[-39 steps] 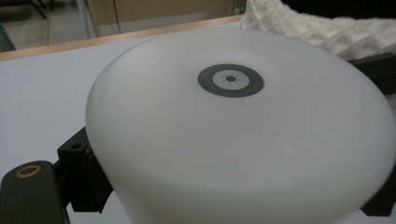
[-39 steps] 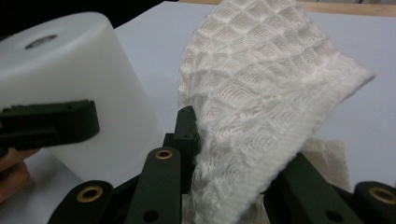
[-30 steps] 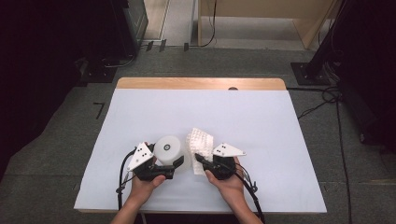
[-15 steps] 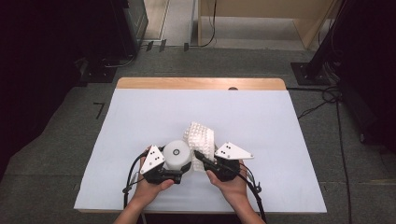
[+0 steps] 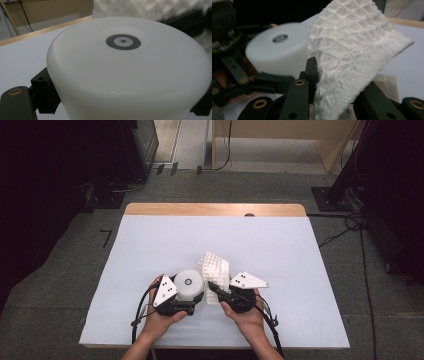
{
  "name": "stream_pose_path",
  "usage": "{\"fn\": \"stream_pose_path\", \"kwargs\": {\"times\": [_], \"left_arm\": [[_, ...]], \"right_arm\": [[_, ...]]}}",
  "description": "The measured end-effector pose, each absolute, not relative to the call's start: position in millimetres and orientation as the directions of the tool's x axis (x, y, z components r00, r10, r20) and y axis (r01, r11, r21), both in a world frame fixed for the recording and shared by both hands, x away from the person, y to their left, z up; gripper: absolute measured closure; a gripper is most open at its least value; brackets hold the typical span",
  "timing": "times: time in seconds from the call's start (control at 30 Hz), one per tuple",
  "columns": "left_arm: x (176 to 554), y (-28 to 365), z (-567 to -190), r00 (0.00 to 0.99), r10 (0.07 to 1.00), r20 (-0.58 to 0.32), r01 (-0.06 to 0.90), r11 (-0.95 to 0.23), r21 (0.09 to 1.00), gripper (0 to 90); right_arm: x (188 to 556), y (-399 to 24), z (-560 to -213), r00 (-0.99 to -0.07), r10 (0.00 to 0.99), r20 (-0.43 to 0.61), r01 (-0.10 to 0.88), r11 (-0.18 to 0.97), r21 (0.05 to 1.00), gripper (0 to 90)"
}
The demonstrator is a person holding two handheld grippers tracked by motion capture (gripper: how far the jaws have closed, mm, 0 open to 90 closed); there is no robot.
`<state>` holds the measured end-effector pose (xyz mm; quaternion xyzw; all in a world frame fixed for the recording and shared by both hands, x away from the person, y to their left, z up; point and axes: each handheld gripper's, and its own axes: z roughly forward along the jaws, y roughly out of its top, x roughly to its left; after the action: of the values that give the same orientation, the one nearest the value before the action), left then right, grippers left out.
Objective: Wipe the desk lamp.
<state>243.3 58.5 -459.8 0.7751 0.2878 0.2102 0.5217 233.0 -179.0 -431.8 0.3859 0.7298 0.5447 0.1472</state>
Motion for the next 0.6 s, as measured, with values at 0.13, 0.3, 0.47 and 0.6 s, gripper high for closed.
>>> {"fn": "stream_pose_path", "kwargs": {"times": [0.13,0.3,0.47,0.6], "left_arm": [[243.5,60.8,-456.5,0.740,0.673,0.010,0.221,-0.257,0.941,8.6],[246.7,65.6,-456.4,0.722,0.692,0.012,0.223,-0.248,0.943,8.6],[251.2,66.3,-464.3,0.725,0.689,0.014,0.241,-0.272,0.932,8.6],[253.1,67.0,-467.9,0.727,0.687,-0.002,0.261,-0.273,0.926,8.4]], "right_arm": [[234.6,-178.2,-435.8,-0.659,0.725,0.200,0.415,0.128,0.901,73.1],[242.9,-178.7,-453.5,-0.627,0.750,0.209,0.464,0.145,0.874,73.2],[246.0,-186.9,-452.6,-0.604,0.766,0.220,0.469,0.118,0.876,73.3],[246.8,-189.2,-454.4,-0.598,0.771,0.219,0.471,0.117,0.874,73.3]]}}
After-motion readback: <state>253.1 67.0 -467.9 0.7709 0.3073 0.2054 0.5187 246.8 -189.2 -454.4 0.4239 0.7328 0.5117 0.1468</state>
